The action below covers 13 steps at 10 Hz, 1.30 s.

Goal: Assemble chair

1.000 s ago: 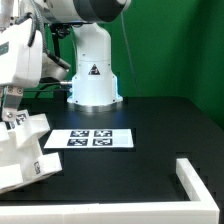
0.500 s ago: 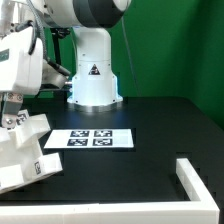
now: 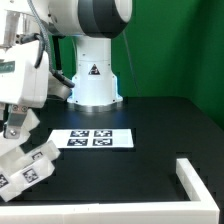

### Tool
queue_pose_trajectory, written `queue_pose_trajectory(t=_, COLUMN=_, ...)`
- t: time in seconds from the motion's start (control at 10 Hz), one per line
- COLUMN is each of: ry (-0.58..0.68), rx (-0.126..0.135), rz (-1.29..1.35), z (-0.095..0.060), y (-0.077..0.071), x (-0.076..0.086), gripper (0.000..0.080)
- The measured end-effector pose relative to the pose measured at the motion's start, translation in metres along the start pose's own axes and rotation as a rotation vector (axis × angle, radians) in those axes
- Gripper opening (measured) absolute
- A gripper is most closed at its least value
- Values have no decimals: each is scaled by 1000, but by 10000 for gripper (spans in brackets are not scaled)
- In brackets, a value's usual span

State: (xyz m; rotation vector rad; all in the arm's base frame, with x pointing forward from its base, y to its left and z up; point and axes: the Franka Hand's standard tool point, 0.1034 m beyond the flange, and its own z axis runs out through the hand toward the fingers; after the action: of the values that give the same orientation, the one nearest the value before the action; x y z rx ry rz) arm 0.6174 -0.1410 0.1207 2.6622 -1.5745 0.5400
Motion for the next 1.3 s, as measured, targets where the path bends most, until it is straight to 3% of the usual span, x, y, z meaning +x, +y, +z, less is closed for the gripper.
queue_pose_trajectory(t=0.5, ry=-2, rx=-1, rz=-5, z=0, y=0, x=-1, gripper=649)
queue_pose_trajectory(t=0.7, ry=-19, rx=20, rz=-19, z=-16, y=11, x=-2, gripper=649)
queue_pose_trajectory(t=0.9, ry=-28, rx=66, rz=-33, z=-47, y=19, x=9, gripper=649)
queue_pose_trajectory(t=1.0, ry=-32, rx=79, rz=-23, z=-55, y=23, x=8, gripper=649)
queue_pose_trajectory(t=1.3, ry=-34, rx=71, rz=-26, z=-52, y=25, x=6, gripper=649)
